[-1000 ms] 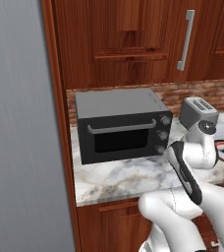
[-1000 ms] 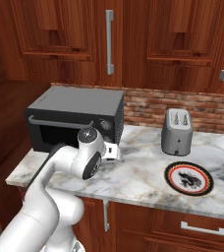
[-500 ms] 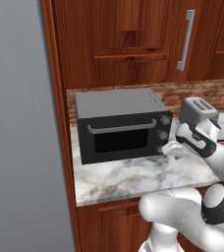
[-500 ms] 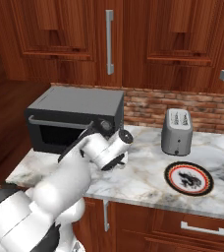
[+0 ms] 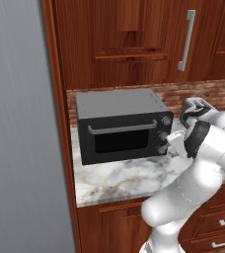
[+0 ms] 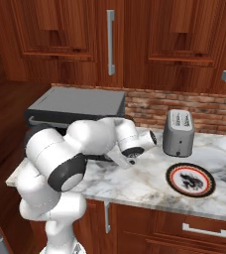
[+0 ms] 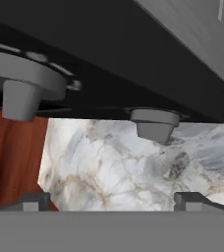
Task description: Pick up the bagel from the plate, place it on the toaster oven rack, close the door, and set the timer.
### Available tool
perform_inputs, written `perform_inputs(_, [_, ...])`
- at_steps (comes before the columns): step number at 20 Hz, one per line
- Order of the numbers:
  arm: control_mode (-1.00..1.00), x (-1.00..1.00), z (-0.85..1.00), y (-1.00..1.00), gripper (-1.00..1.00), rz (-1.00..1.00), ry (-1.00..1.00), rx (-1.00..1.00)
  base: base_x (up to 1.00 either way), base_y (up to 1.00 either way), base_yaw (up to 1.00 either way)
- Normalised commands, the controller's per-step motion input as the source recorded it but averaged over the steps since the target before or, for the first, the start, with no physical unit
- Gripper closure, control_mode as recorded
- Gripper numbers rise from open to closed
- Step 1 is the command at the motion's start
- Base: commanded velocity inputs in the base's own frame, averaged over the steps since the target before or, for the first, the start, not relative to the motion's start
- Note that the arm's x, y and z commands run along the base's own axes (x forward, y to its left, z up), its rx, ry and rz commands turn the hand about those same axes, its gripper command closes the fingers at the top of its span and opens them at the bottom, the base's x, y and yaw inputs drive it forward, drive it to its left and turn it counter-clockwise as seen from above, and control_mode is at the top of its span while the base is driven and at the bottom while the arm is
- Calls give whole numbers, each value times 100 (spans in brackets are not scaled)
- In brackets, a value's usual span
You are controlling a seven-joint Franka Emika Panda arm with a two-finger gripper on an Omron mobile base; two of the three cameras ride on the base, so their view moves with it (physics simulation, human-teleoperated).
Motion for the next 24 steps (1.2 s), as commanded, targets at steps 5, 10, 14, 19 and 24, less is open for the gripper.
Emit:
perform_inputs(5, [-100, -39, -20, 0, -100, 0, -24, 0, 0, 0, 0])
perform_inputs(10, [-100, -49, -1, 2, -100, 0, -43, -7, 0, 0, 0])
perform_inputs(14, [-100, -48, 12, 24, -100, 0, -54, -25, 0, 0, 0])
perform_inputs(19, [-100, -33, 22, 41, -100, -2, -46, -37, 0, 0, 0])
perform_inputs(24, [-100, -6, 5, 62, -100, -6, -33, -34, 0, 0, 0])
